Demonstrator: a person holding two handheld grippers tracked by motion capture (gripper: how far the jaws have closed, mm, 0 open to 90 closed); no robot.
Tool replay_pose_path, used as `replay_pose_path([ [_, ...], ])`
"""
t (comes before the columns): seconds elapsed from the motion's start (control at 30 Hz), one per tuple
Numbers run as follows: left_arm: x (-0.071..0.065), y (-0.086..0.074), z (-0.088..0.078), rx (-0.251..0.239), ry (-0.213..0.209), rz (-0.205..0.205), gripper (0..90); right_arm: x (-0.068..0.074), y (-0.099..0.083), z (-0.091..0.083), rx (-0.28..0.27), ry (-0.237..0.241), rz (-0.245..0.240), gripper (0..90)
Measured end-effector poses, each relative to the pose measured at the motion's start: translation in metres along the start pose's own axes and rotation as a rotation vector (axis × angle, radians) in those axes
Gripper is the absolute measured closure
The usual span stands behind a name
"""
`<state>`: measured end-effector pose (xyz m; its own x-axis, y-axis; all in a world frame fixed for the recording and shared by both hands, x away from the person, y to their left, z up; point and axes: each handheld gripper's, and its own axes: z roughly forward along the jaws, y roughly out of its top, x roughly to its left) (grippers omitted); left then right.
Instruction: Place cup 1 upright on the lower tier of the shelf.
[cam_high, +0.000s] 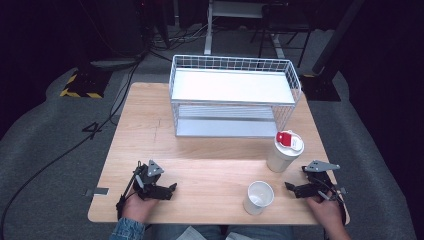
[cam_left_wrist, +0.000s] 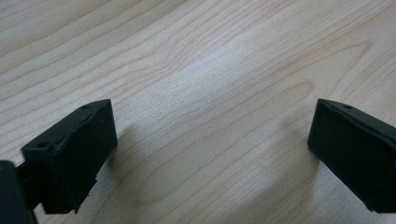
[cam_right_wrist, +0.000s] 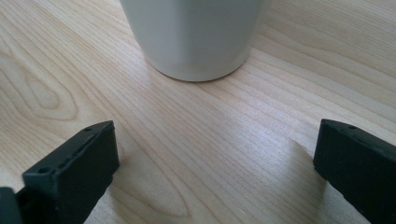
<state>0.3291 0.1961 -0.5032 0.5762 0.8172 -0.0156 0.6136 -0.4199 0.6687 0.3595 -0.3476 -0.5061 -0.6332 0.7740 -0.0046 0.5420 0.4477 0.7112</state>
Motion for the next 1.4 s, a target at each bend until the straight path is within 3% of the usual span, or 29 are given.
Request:
replay_pose_path([
  [0.03,-0.001,0.001,-0.002,-0.011,0.003,-0.002,8.9,0.0,0.0,0.0,0.0,0.0,0.0,0.3],
  [0.27,-0.009,0.008,-0.015,-0.069,-0.005,0.008,7.4,0.0,0.0,0.0,0.0,0.0,0.0,0.3],
  [0.57,-0.022,0.022,-0.031,-0.154,-0.09,0.0,7.8,0.0,0.0,0.0,0.0,0.0,0.0,0.3],
  [0.67,-0.025,0.025,-0.036,-0.189,-0.101,-0.021,8.0,0.0,0.0,0.0,0.0,0.0,0.0,0.3],
  [0.9,-0.037,0.03,-0.042,-0.241,-0.103,-0.008,8.4,0.0,0.0,0.0,0.0,0.0,0.0,0.3],
  [1.03,-0.046,0.033,-0.042,-0.27,-0.141,-0.013,8.4,0.0,0.0,0.0,0.0,0.0,0.0,0.3],
  [1.4,-0.08,0.047,-0.041,-0.279,-0.225,0.075,8.4,0.0,0.0,0.0,0.0,0.0,0.0,0.3],
])
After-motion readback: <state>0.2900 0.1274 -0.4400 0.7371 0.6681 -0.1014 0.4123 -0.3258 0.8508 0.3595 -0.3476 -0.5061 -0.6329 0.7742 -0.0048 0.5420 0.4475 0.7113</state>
